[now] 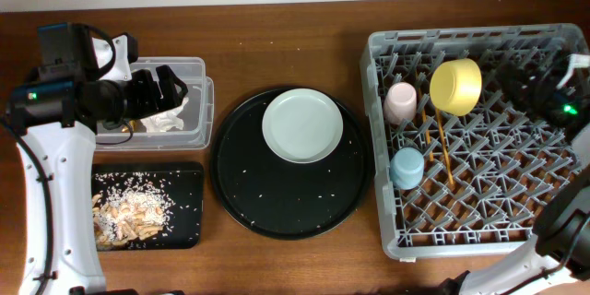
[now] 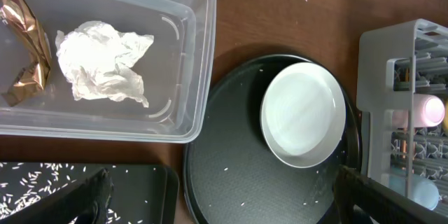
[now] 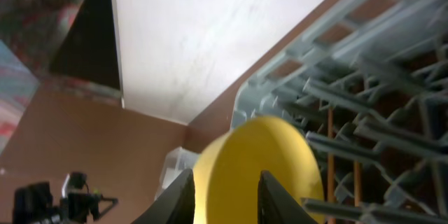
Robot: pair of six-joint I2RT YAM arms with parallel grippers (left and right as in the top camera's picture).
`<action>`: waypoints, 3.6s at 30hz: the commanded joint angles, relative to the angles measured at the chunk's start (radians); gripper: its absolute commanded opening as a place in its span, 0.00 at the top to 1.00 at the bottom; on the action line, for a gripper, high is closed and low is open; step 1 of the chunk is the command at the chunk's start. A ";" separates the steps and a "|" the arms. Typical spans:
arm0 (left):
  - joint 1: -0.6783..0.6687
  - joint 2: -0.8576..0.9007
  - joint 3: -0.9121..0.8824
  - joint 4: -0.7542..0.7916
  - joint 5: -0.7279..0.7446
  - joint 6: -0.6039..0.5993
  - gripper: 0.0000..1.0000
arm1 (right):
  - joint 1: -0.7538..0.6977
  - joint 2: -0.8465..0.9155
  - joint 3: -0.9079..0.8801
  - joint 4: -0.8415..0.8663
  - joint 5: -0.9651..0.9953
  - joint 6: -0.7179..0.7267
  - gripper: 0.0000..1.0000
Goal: Sort waste into correct bins and load items into the dishwasher rack
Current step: 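Lift the yellow bowl and carry it to the rack's back corner, then set the yellow bowl upside down in the rack and release, then grasp the rim of the white plate with the right gripper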
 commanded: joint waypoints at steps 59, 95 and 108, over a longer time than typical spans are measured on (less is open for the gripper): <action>0.002 0.000 -0.002 0.001 0.000 -0.006 0.00 | 0.642 -0.309 0.110 -0.753 0.581 -0.511 0.63; 0.002 0.000 -0.002 0.001 0.000 -0.006 0.00 | 1.180 0.112 0.107 -0.547 1.442 -0.034 0.96; 0.002 0.000 -0.002 0.001 0.000 -0.006 0.00 | 1.178 -0.292 0.154 -0.649 1.470 -0.238 0.96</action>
